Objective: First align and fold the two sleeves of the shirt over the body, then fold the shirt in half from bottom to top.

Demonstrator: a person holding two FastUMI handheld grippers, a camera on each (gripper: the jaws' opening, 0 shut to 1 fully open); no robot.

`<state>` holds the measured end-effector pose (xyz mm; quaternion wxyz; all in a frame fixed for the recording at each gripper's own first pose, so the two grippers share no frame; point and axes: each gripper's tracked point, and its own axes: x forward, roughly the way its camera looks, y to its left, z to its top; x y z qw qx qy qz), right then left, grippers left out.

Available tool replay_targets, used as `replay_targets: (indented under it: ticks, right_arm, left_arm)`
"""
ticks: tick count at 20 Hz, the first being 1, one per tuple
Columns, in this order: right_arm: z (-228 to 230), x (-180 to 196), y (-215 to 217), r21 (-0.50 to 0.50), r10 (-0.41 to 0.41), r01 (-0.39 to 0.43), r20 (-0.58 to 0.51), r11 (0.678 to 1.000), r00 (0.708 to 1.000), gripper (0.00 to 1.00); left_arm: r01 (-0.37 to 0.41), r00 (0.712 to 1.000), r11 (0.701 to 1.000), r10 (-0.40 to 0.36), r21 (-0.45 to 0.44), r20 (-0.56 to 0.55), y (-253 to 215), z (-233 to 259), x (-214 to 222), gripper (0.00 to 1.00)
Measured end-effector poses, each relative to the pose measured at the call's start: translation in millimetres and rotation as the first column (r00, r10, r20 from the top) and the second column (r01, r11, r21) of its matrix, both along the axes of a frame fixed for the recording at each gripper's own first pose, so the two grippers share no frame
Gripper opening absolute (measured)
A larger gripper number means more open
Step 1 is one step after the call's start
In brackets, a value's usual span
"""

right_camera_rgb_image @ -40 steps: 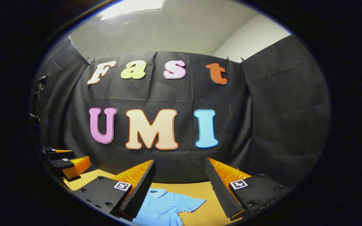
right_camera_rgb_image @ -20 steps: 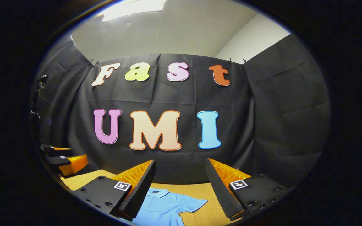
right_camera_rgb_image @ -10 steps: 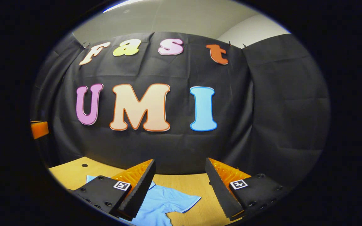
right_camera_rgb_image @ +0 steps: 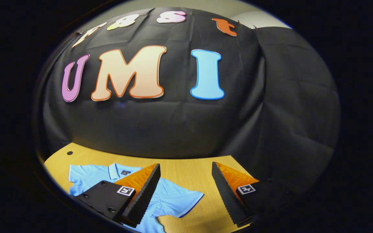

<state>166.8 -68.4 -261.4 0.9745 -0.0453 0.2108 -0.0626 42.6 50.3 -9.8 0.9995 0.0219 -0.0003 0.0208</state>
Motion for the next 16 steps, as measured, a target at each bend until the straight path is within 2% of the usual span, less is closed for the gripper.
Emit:
replay_targets:
  ticks: [4,6,10,16]
  right_arm:
    - [-56,7,-13,-0.026,-0.027,0.025,-0.103,0.999,0.994,1.0]
    - [-79,9,-15,-0.008,-0.037,0.037,-0.154,0.999,0.987,1.0]
    - [-132,6,-22,0.016,-0.082,0.09,-0.282,0.996,0.956,0.99]
    - [-178,0,-28,0.053,-0.122,0.154,-0.39,0.987,0.913,0.99]
  left_arm:
    - [0.006,1.0,1.0,-0.006,0.012,-0.008,6,-3,10,0.94]
    - [0.007,1.0,1.0,-0.007,0.015,-0.016,10,-6,14,0.96]
    - [0.009,0.999,1.0,-0.008,0.011,-0.041,19,-17,21,0.95]
    - [-0.009,0.997,1.0,0.009,0.011,-0.077,39,-31,29,0.95]
